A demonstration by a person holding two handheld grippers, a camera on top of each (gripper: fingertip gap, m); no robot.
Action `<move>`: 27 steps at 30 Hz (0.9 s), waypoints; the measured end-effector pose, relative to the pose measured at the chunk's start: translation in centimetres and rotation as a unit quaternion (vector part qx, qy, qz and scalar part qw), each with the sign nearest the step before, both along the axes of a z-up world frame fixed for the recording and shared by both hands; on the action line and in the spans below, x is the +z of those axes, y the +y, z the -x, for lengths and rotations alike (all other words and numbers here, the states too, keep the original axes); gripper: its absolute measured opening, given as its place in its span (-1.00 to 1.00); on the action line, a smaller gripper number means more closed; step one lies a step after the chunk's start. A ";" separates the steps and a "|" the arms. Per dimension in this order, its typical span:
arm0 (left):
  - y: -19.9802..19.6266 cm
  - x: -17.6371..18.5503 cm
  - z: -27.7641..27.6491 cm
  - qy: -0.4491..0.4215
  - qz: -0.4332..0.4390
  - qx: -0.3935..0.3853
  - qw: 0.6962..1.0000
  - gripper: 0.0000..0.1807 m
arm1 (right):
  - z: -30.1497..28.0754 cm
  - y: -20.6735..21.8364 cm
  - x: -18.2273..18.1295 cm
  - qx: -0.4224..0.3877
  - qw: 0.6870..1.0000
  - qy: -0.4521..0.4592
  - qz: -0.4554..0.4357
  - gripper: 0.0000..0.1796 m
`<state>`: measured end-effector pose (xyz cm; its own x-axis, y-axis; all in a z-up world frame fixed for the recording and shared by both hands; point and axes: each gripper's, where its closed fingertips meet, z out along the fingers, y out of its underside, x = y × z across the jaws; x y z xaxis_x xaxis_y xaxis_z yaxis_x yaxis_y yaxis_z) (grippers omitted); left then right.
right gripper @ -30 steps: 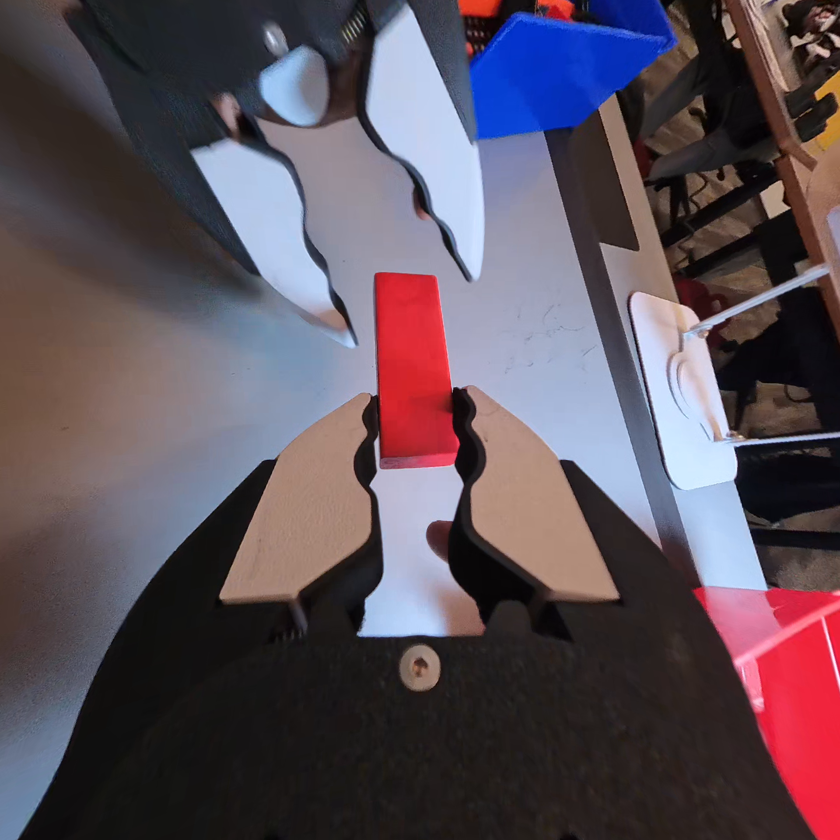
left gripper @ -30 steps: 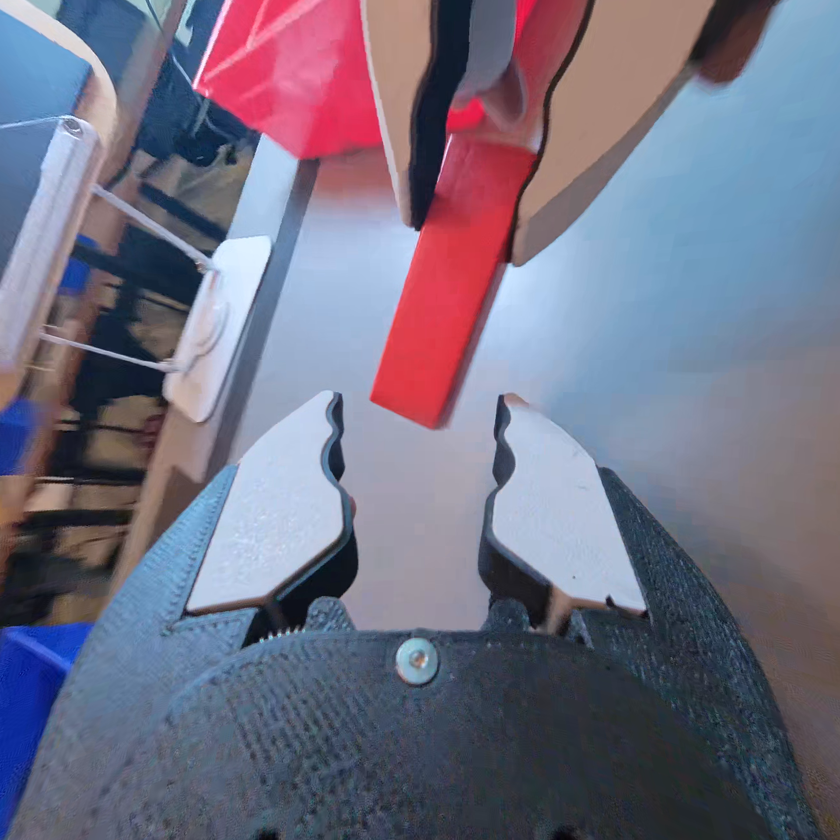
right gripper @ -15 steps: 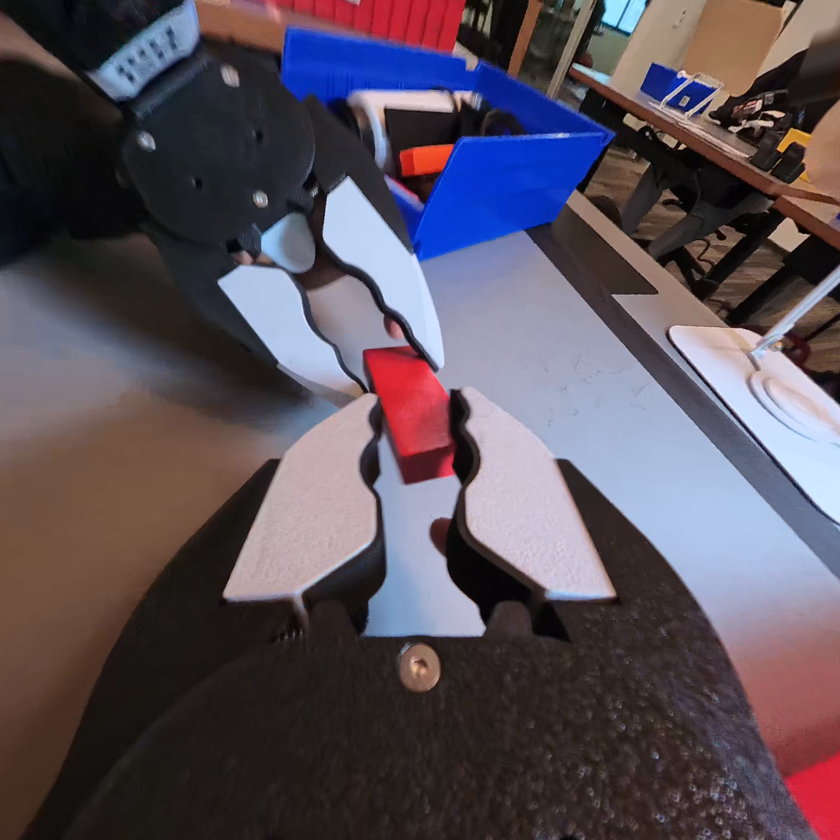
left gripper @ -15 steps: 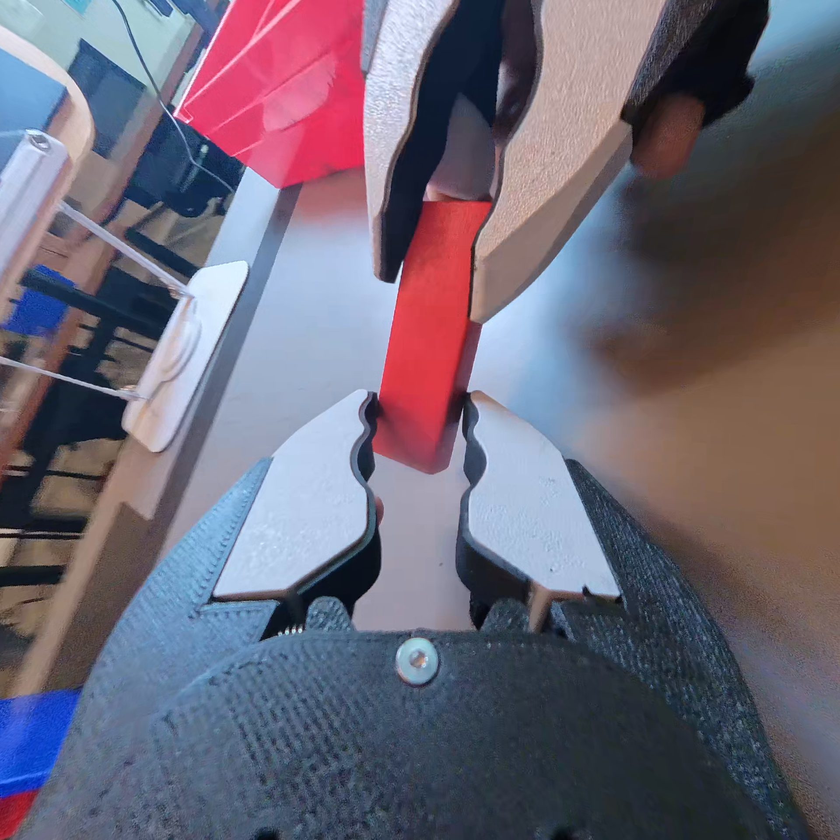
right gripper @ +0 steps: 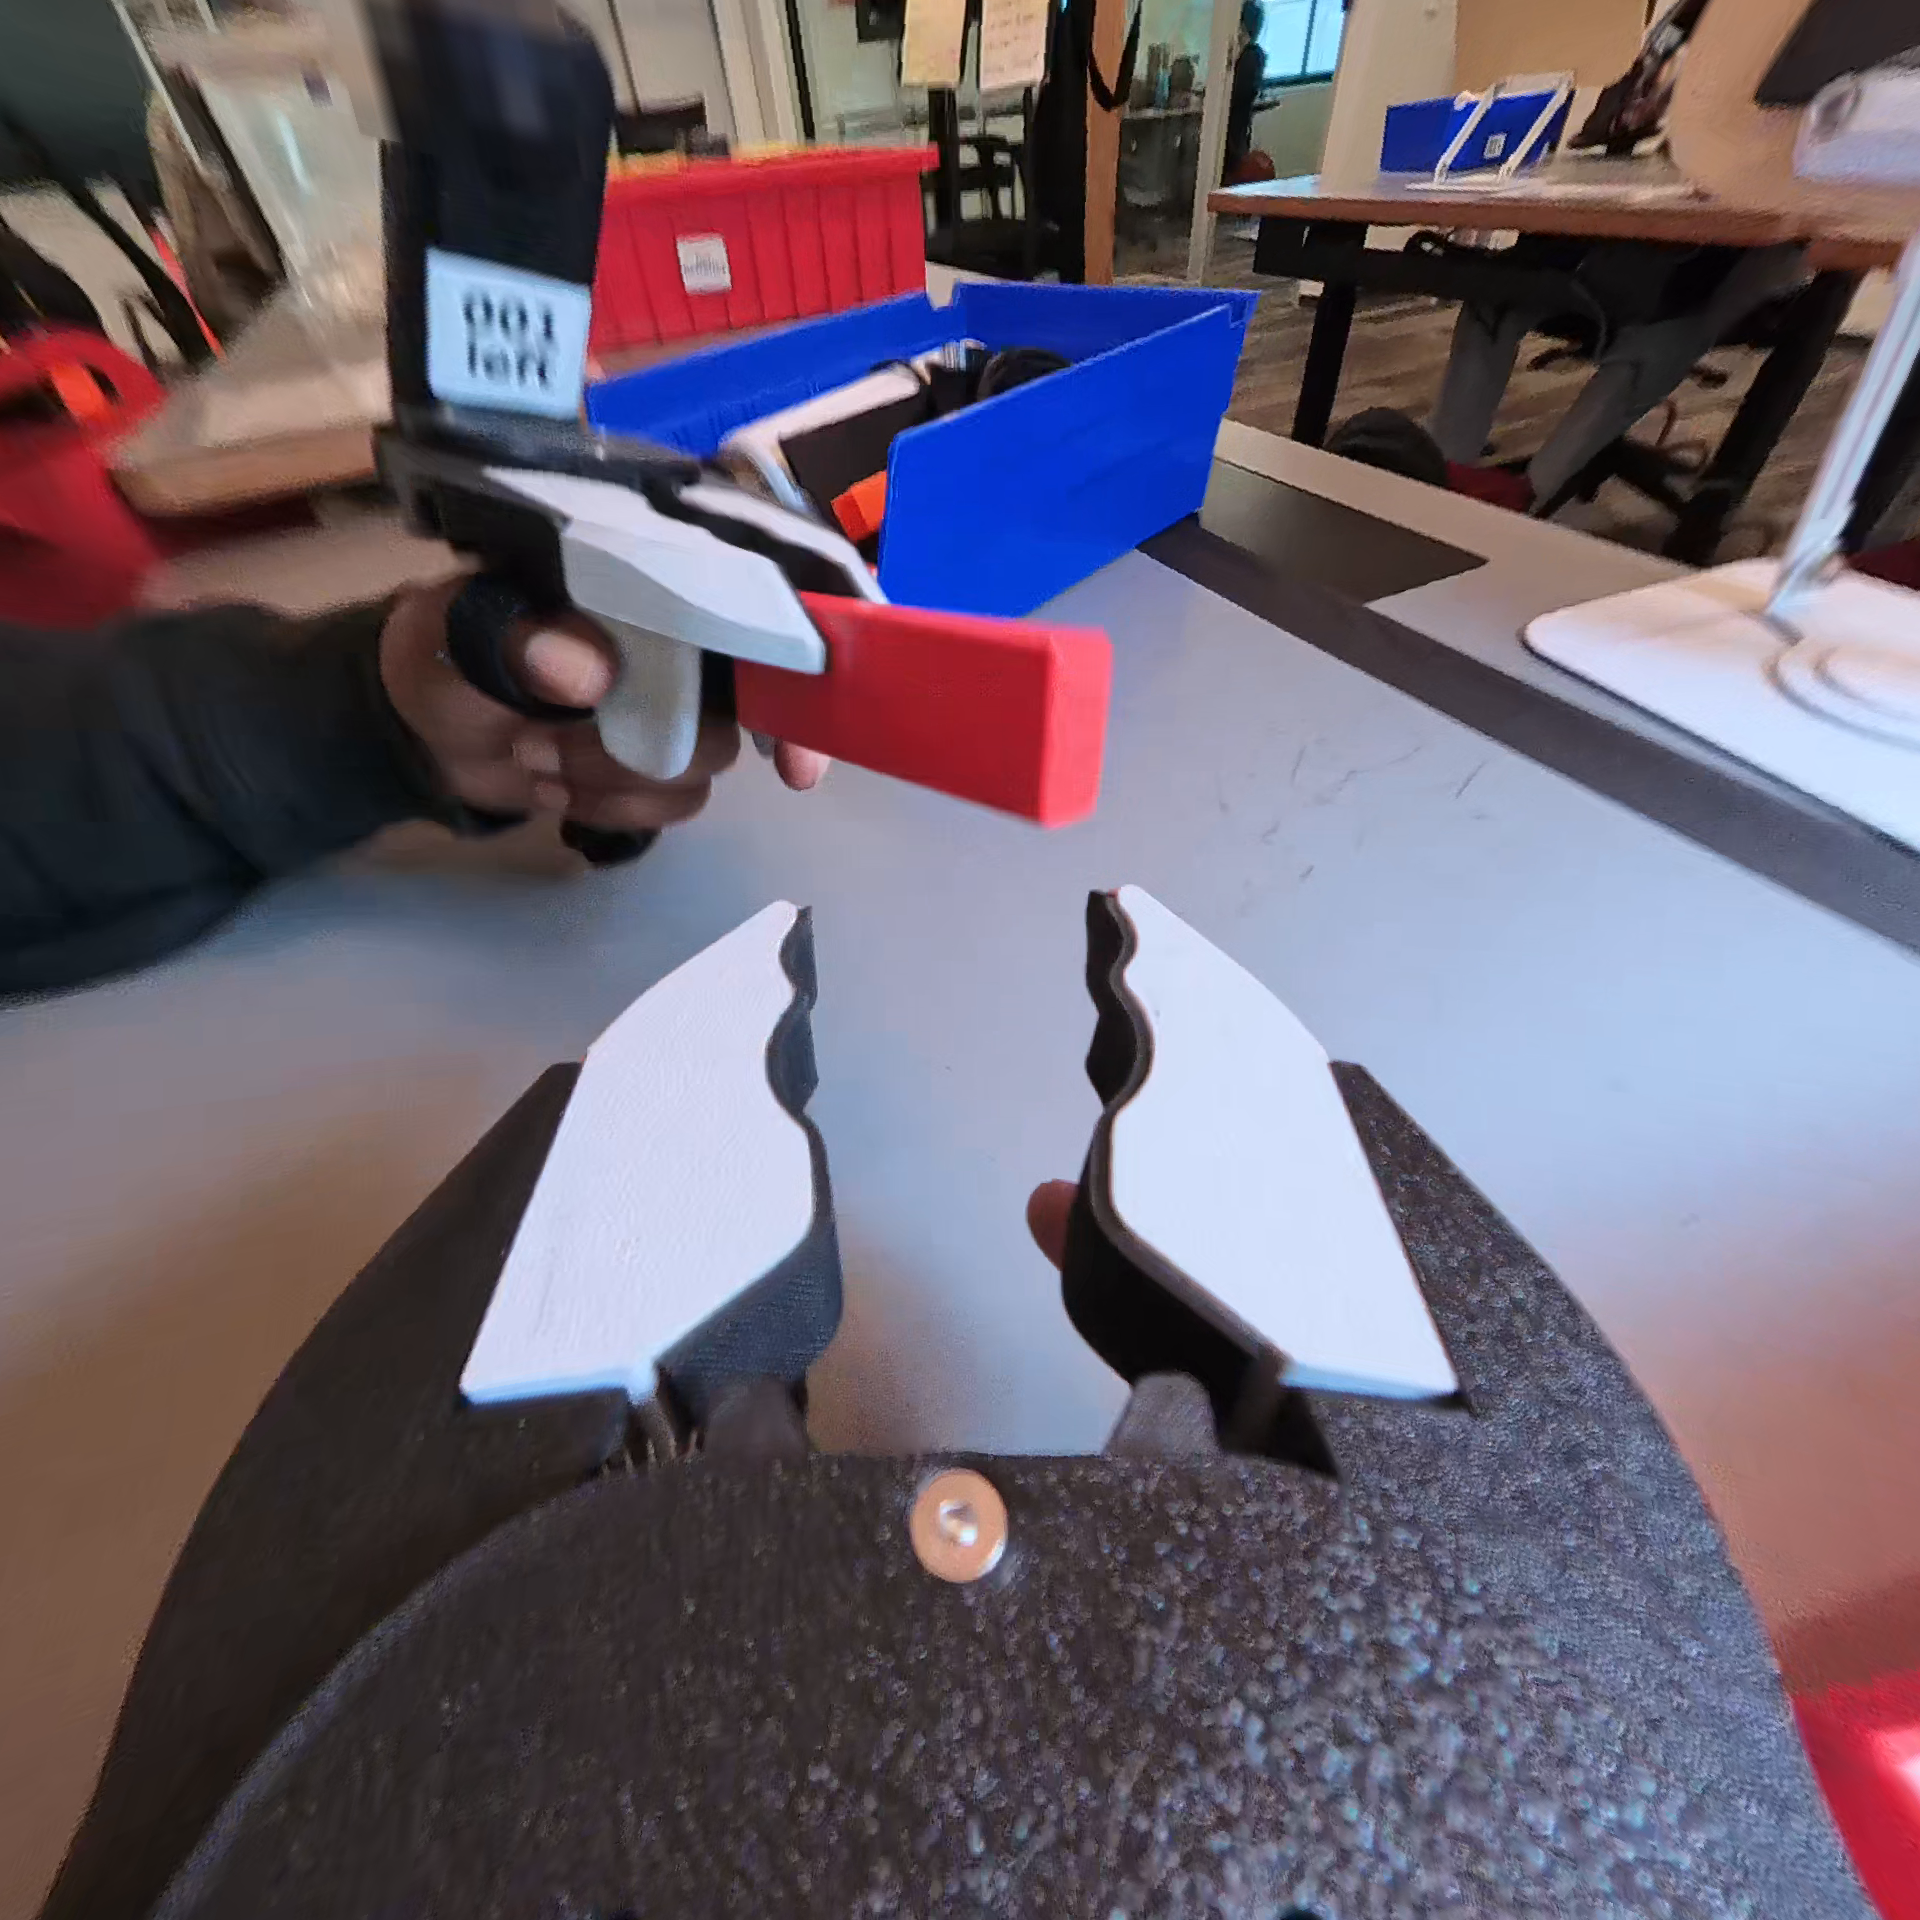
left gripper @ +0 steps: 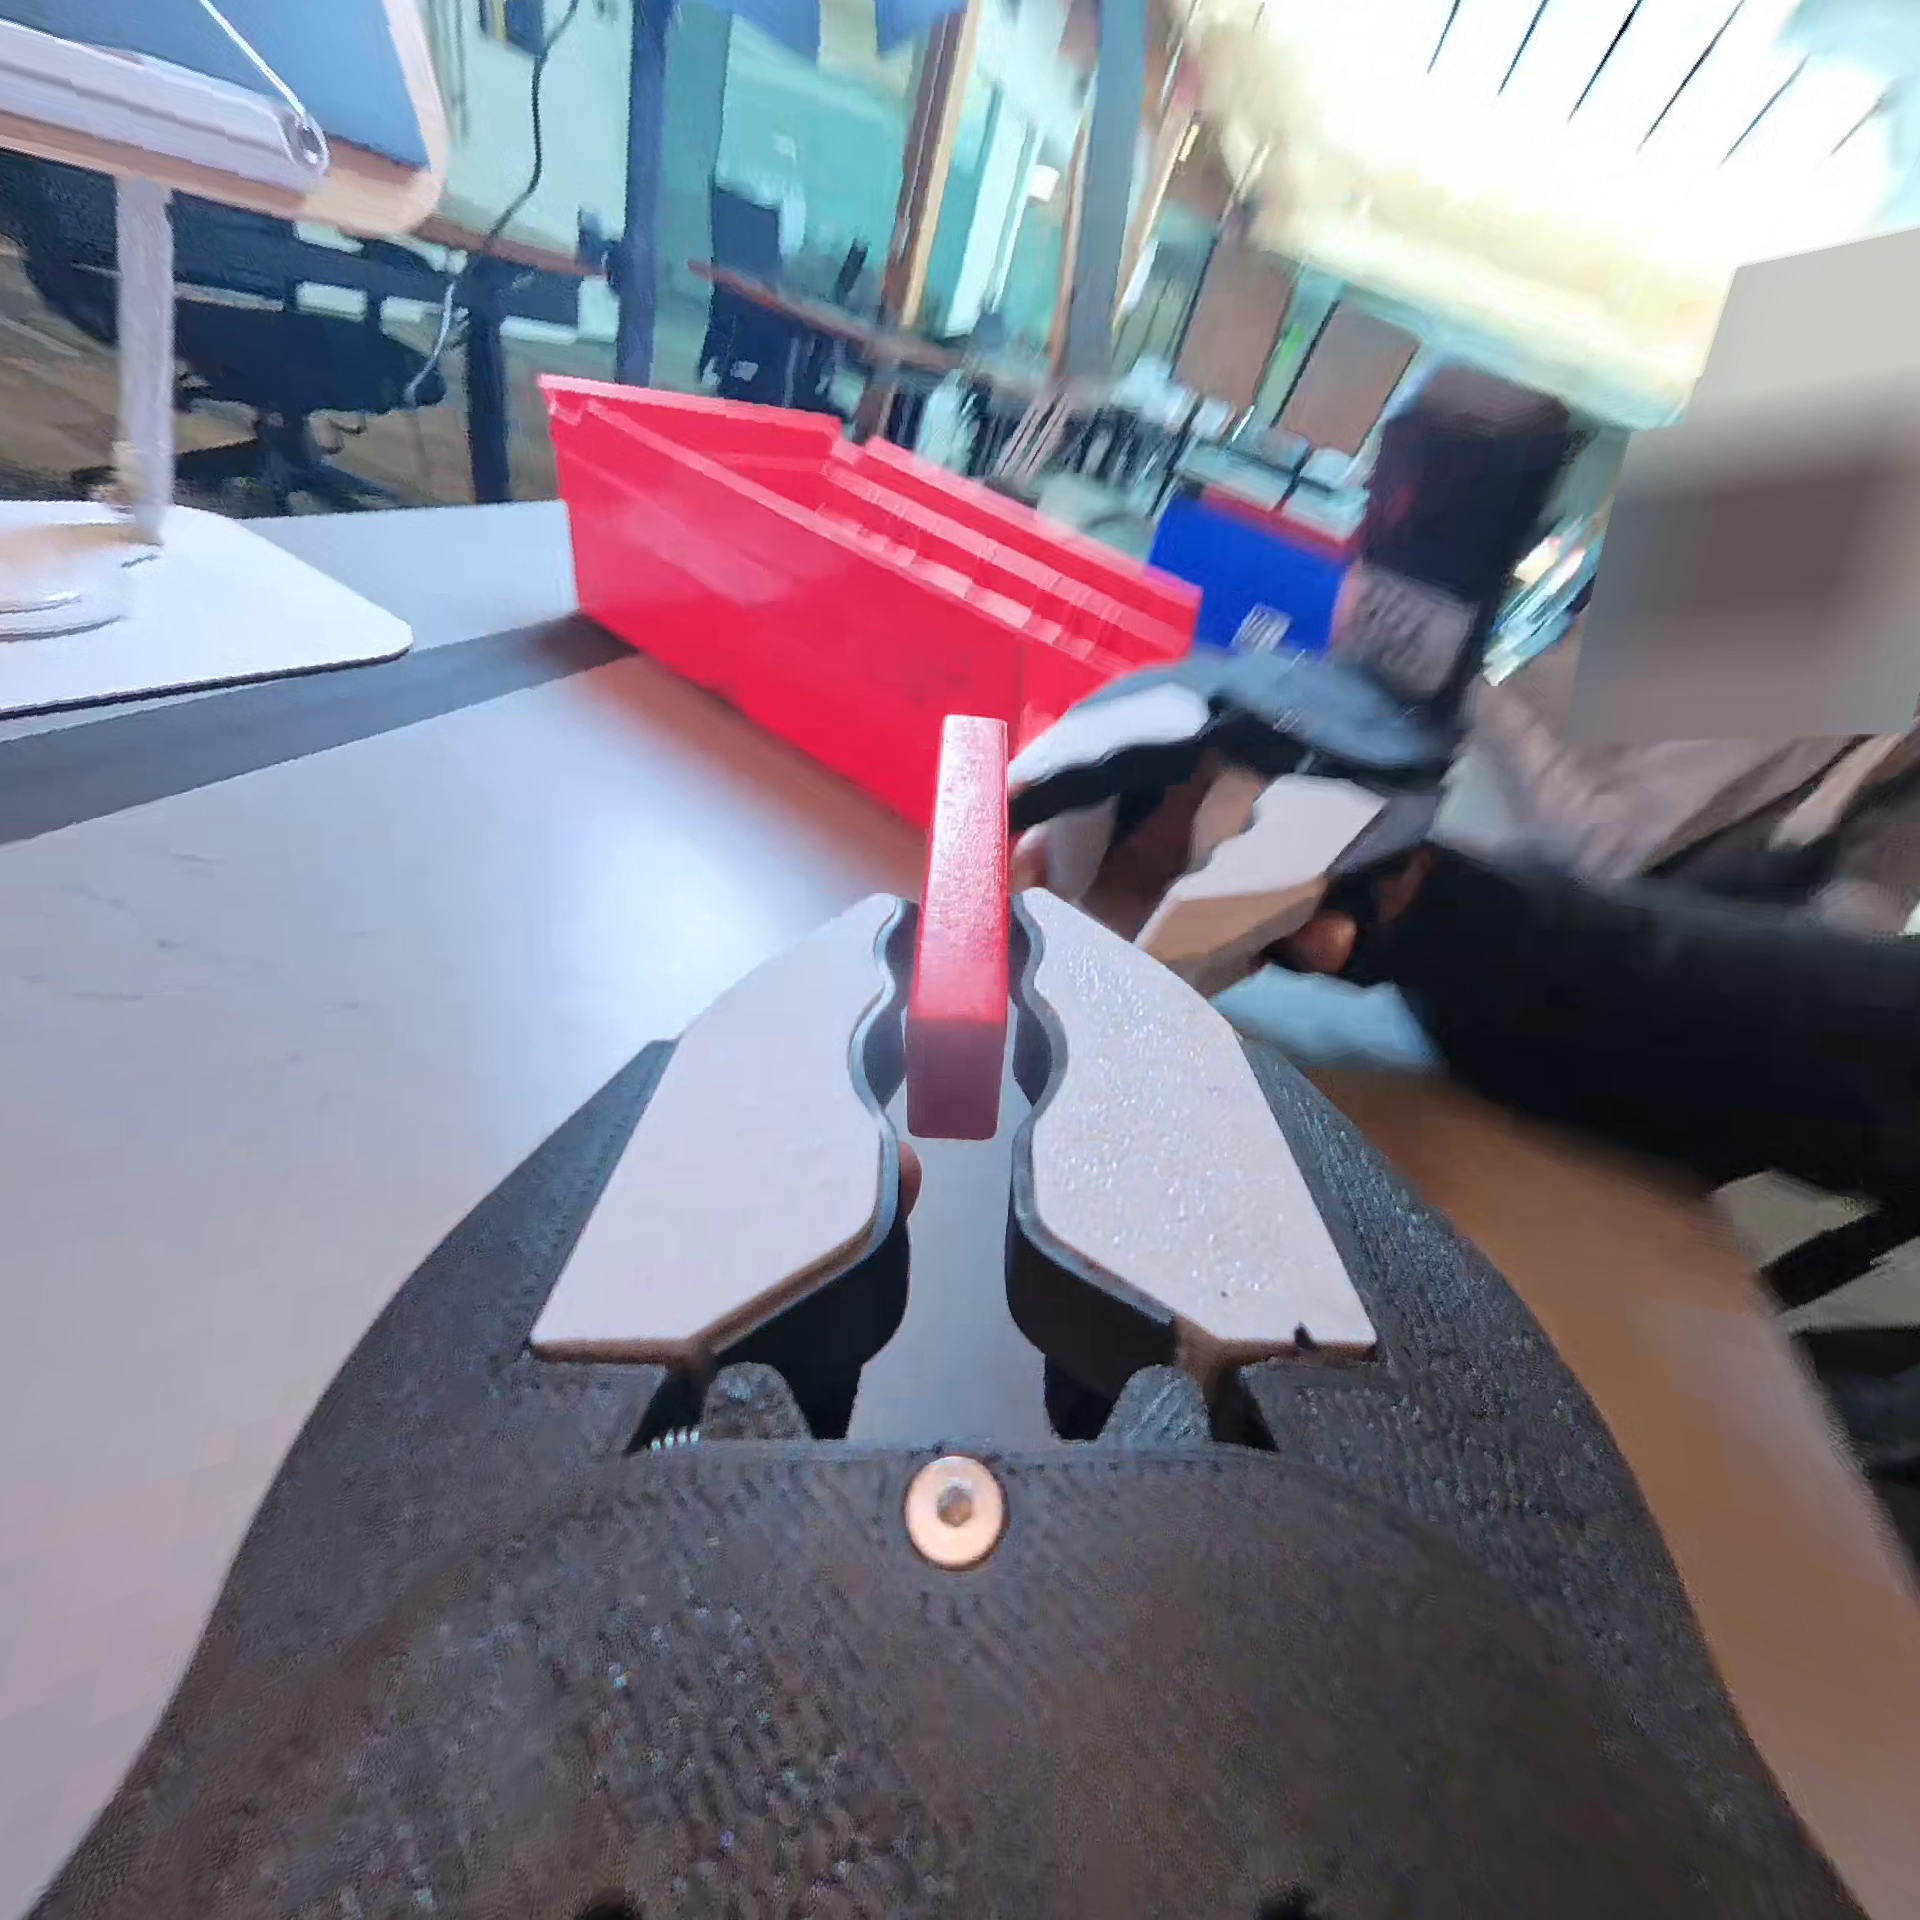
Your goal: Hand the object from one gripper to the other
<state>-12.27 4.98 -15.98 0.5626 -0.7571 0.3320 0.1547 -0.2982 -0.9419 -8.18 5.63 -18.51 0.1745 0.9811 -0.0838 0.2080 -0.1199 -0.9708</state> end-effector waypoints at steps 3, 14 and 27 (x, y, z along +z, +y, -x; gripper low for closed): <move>-0.9 2.6 -0.4 -0.124 -0.004 -0.027 0.992 -0.83 | 0.8 -0.3 2.4 0.010 0.989 0.102 0.105 -0.41; -2.0 0.5 -1.7 -0.078 0.037 -0.098 0.991 -0.73 | 1.8 -2.5 4.7 0.077 0.984 0.121 0.105 -0.81; -3.8 -3.8 -4.5 0.182 -0.071 -0.100 0.976 -0.80 | 1.5 -4.3 2.7 0.092 0.995 0.034 0.023 -0.81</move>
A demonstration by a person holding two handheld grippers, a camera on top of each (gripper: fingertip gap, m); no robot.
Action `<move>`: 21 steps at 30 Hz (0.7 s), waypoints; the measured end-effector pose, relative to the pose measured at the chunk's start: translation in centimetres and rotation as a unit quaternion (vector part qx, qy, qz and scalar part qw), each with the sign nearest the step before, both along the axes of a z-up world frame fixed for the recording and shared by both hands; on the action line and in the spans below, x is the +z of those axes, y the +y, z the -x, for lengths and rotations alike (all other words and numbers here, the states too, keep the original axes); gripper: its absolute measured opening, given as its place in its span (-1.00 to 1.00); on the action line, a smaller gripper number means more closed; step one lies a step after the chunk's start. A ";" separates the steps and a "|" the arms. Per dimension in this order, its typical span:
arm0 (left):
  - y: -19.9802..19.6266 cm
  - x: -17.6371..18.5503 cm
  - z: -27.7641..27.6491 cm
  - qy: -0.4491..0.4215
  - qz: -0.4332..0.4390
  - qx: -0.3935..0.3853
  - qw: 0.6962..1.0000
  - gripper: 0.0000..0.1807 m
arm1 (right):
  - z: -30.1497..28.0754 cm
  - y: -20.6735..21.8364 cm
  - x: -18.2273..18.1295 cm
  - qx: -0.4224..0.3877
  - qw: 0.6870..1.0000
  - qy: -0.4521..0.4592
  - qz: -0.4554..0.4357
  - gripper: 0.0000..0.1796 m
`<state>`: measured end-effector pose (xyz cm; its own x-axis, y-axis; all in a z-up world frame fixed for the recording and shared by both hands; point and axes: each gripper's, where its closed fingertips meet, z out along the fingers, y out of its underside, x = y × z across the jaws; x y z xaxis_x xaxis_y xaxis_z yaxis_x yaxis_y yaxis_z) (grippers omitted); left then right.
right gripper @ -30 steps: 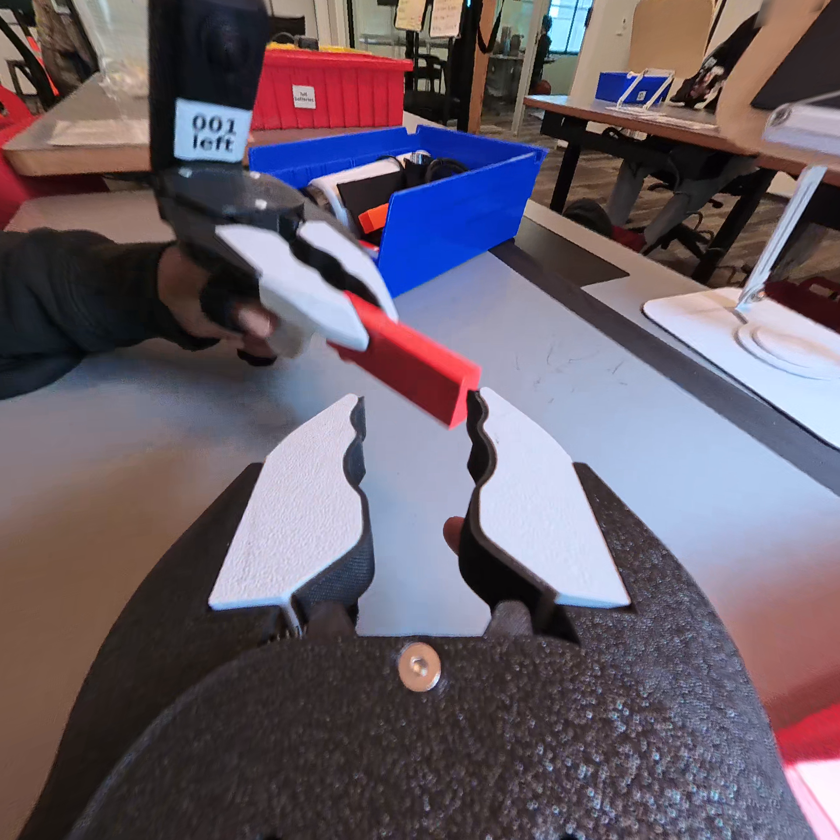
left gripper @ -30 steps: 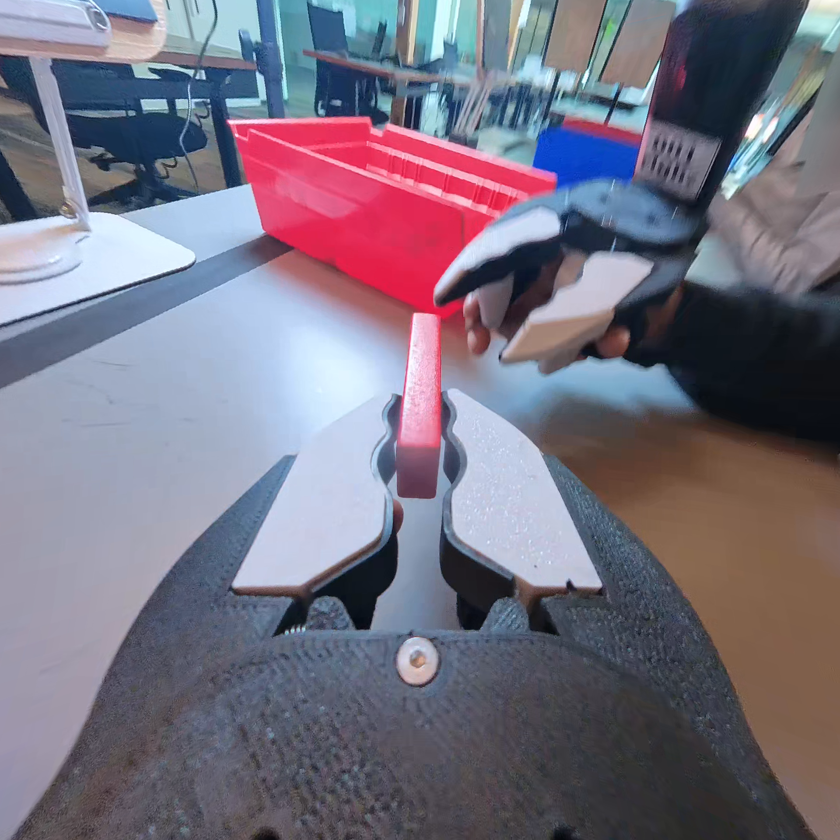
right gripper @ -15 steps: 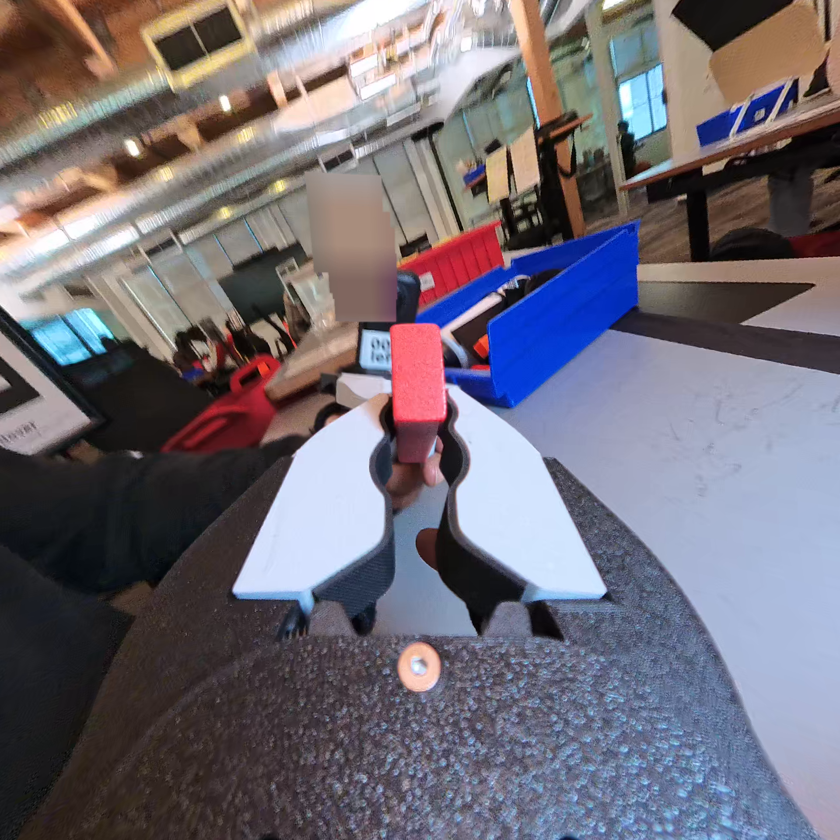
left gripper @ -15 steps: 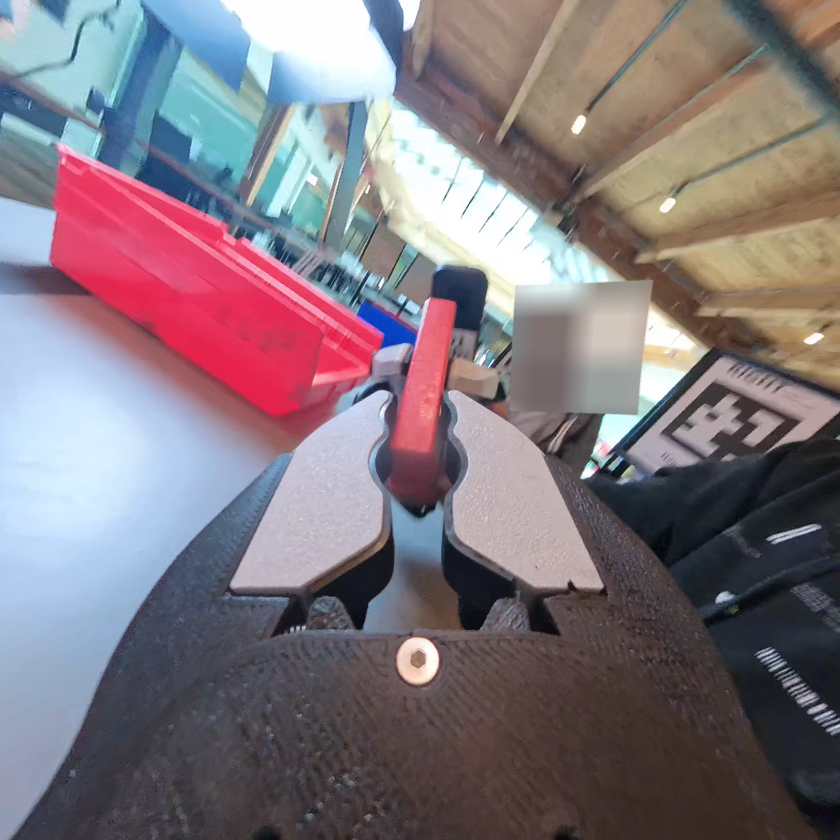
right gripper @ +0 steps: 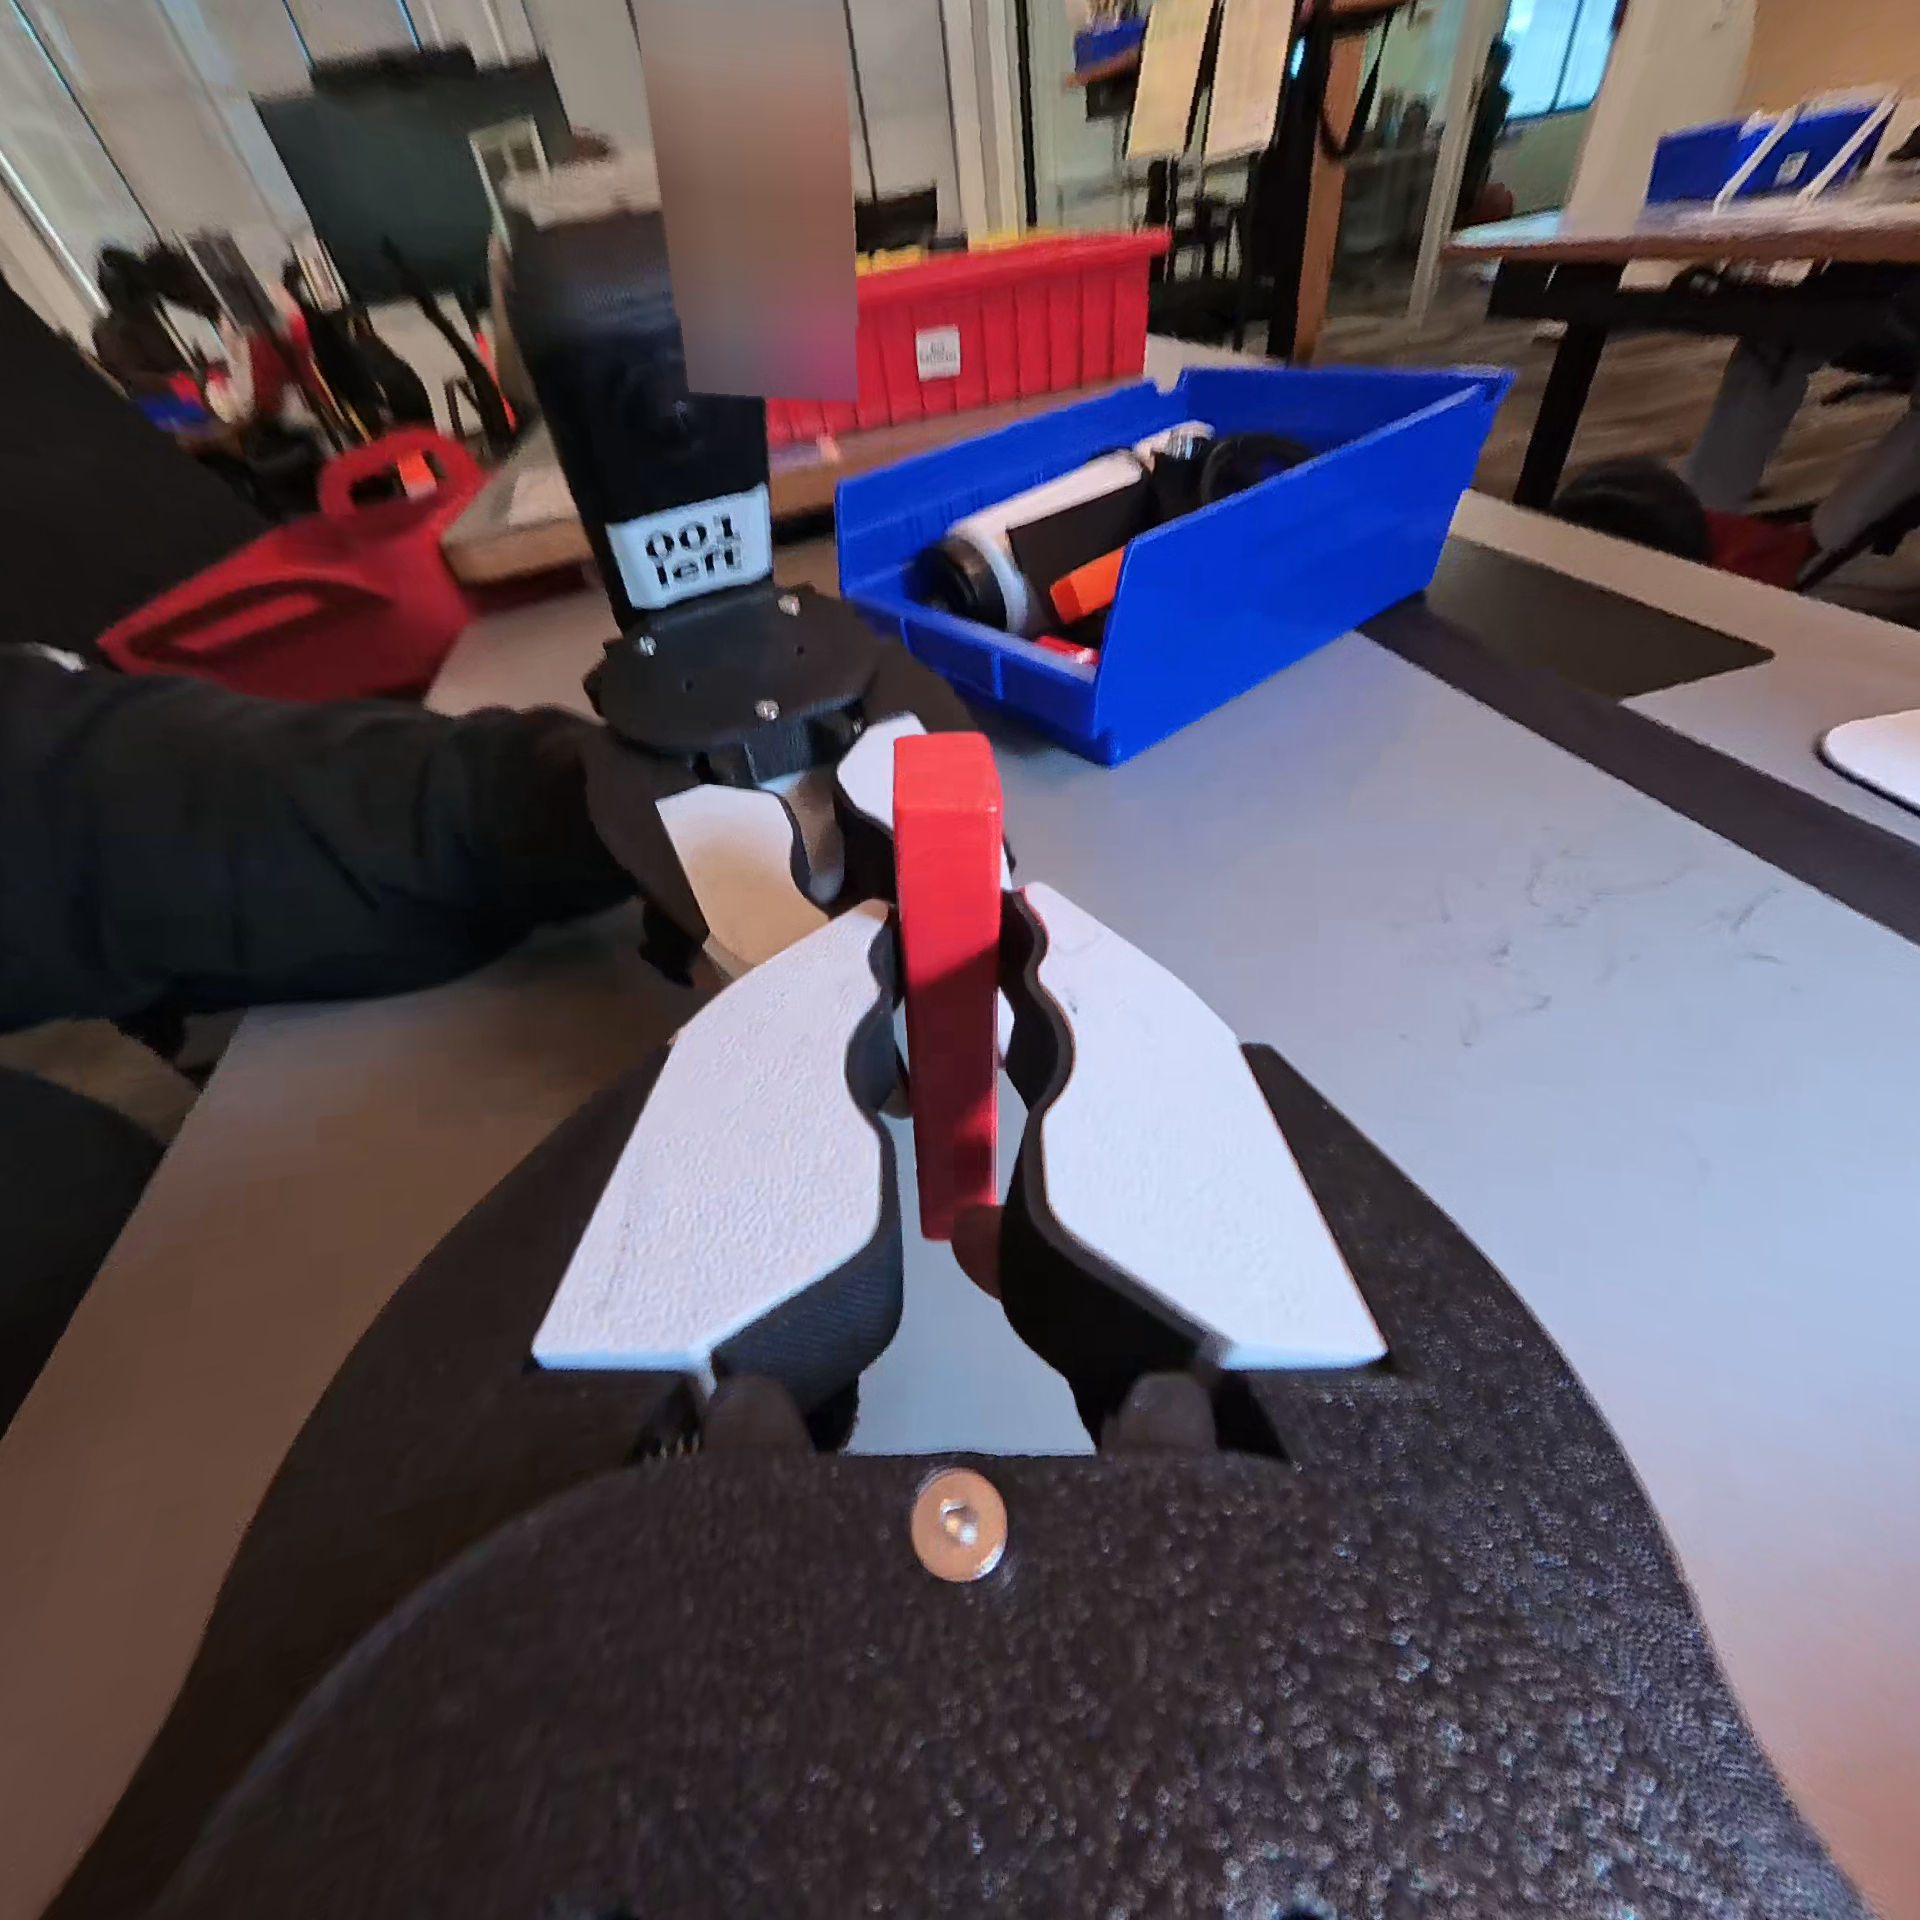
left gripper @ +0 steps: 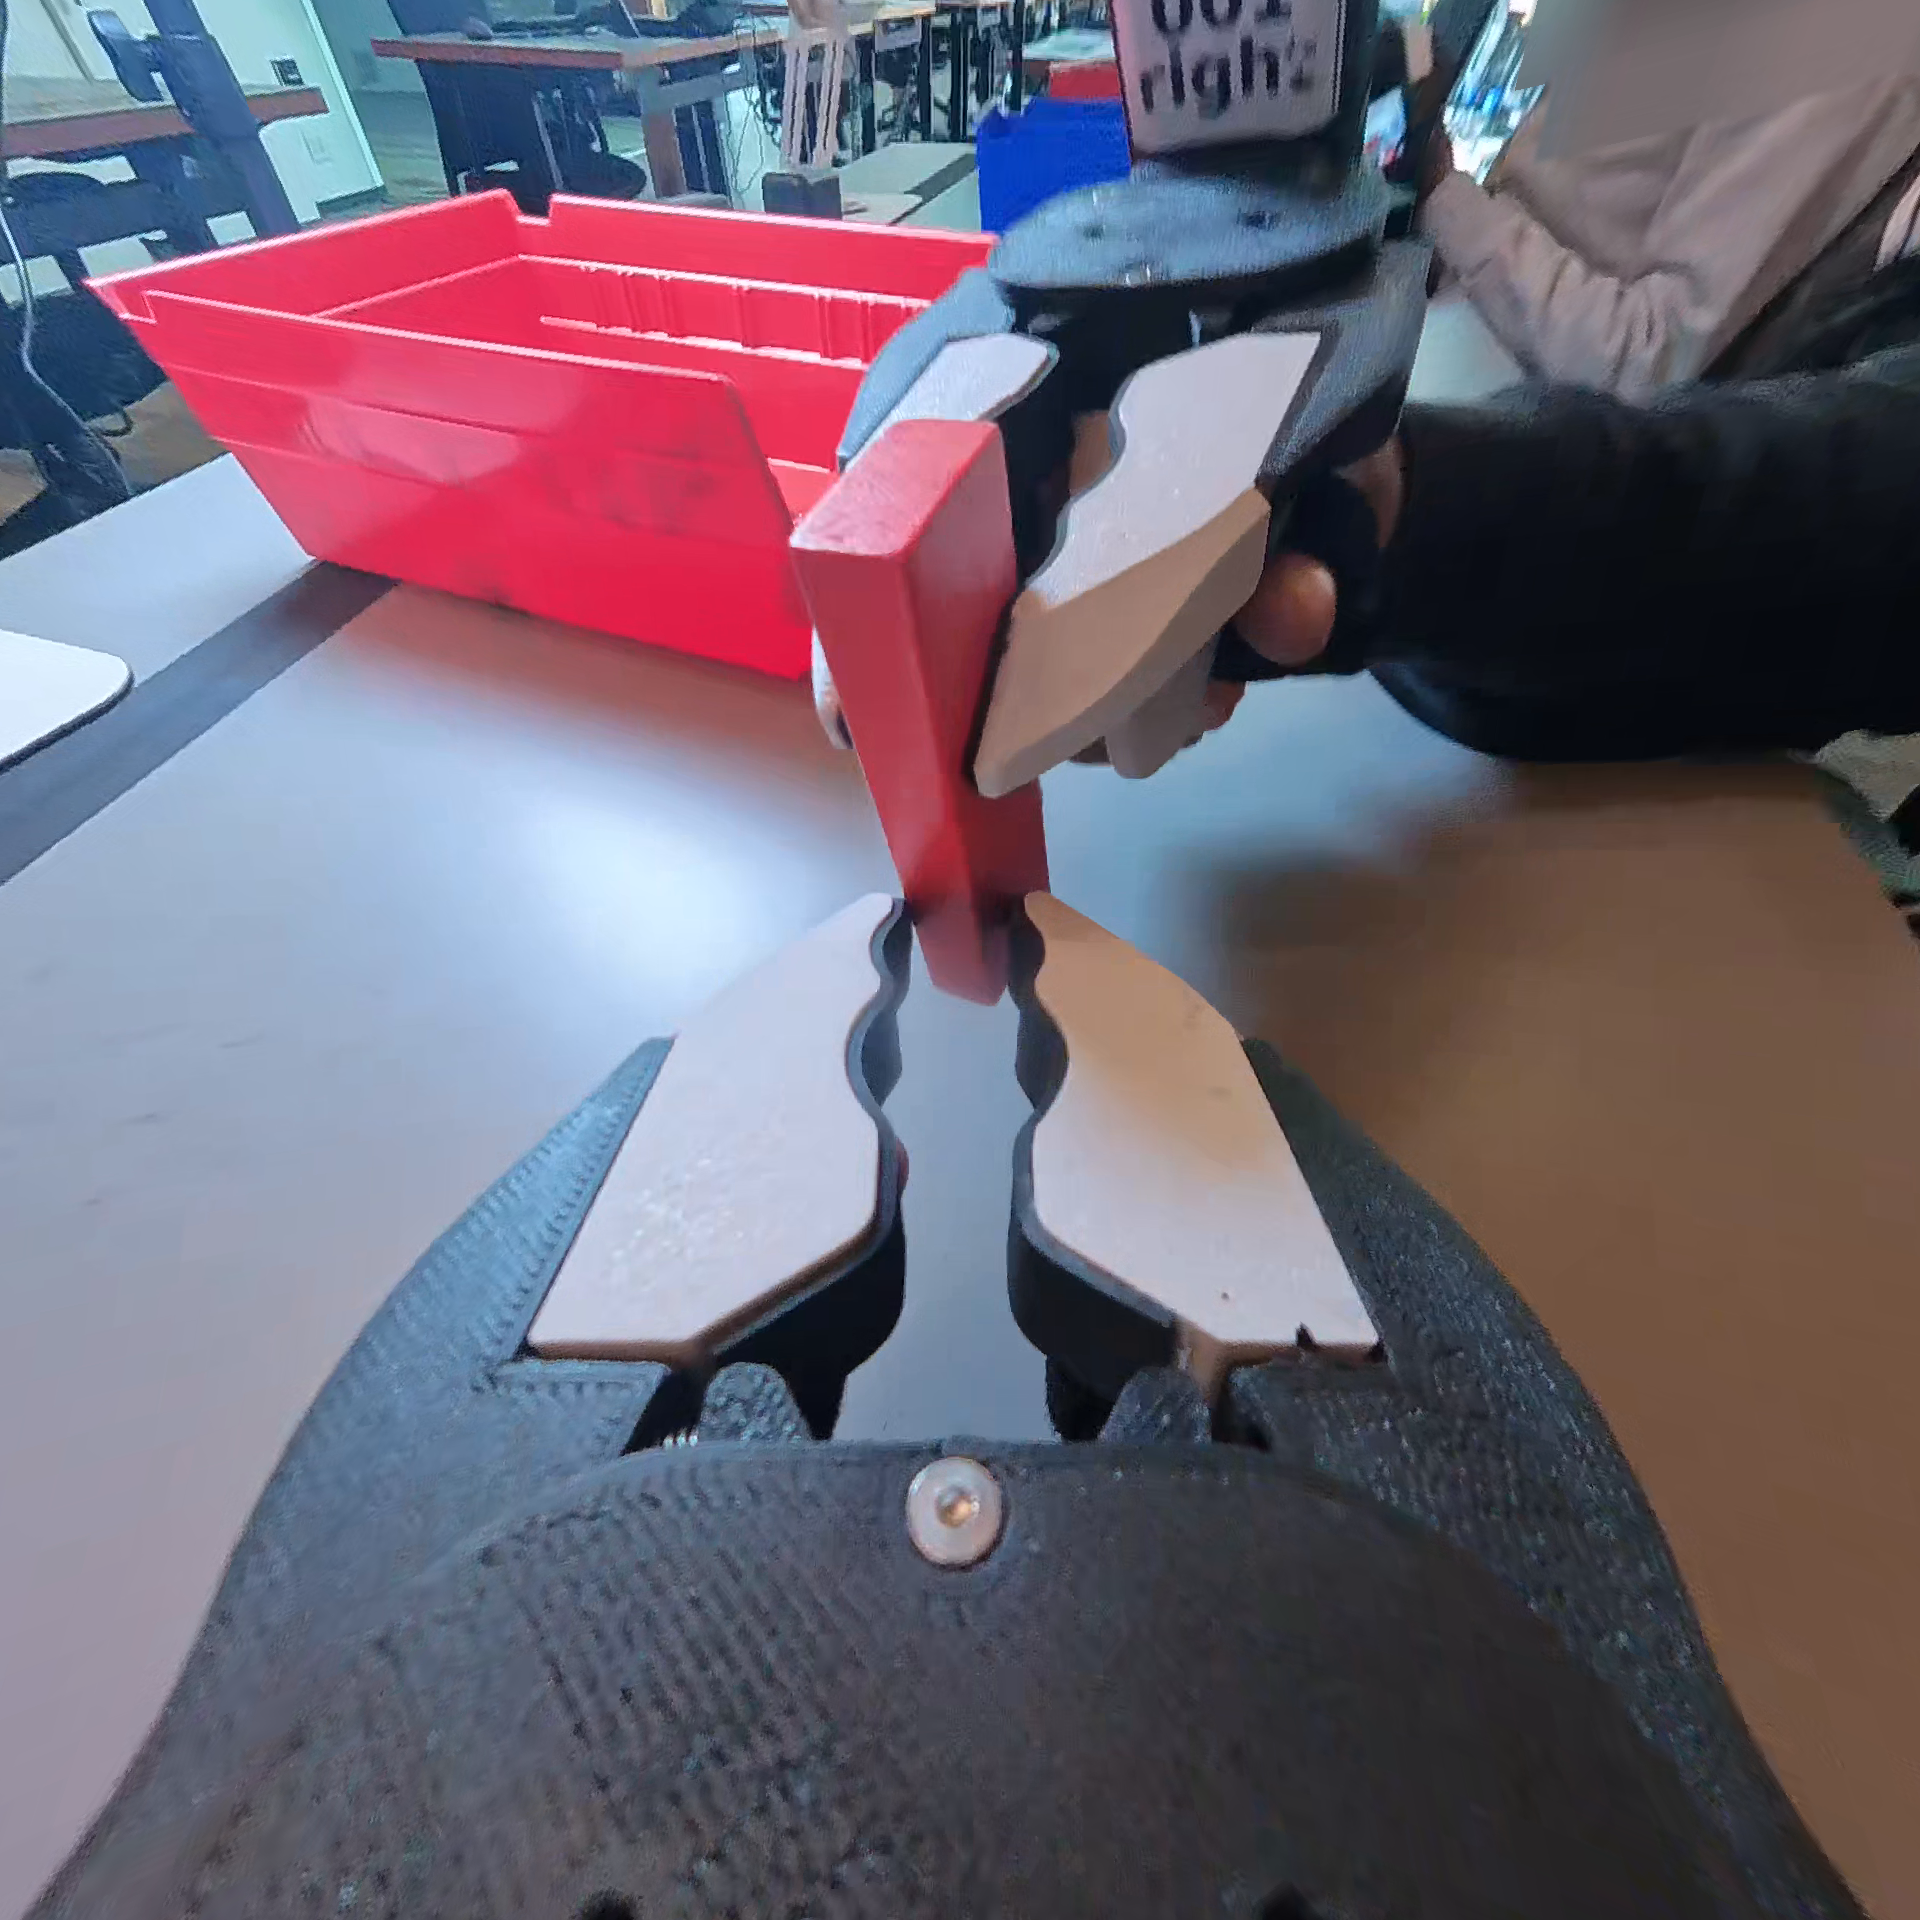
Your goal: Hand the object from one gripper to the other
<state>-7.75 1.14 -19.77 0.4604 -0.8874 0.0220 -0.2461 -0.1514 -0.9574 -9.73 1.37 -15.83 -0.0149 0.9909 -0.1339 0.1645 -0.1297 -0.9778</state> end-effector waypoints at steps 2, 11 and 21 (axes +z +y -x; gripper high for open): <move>0.4 1.3 0.0 -0.048 0.012 0.000 0.999 -0.81 | -0.3 0.7 1.3 -0.019 0.999 0.045 0.017 -0.80; 1.1 6.0 2.1 -0.234 0.049 0.010 0.971 -0.83 | 0.1 -0.1 -0.6 0.018 0.996 0.033 0.079 -0.50; 1.5 4.5 1.9 -0.200 0.059 0.028 0.978 -0.80 | -0.6 1.3 -0.1 -0.034 0.999 0.012 0.013 -0.81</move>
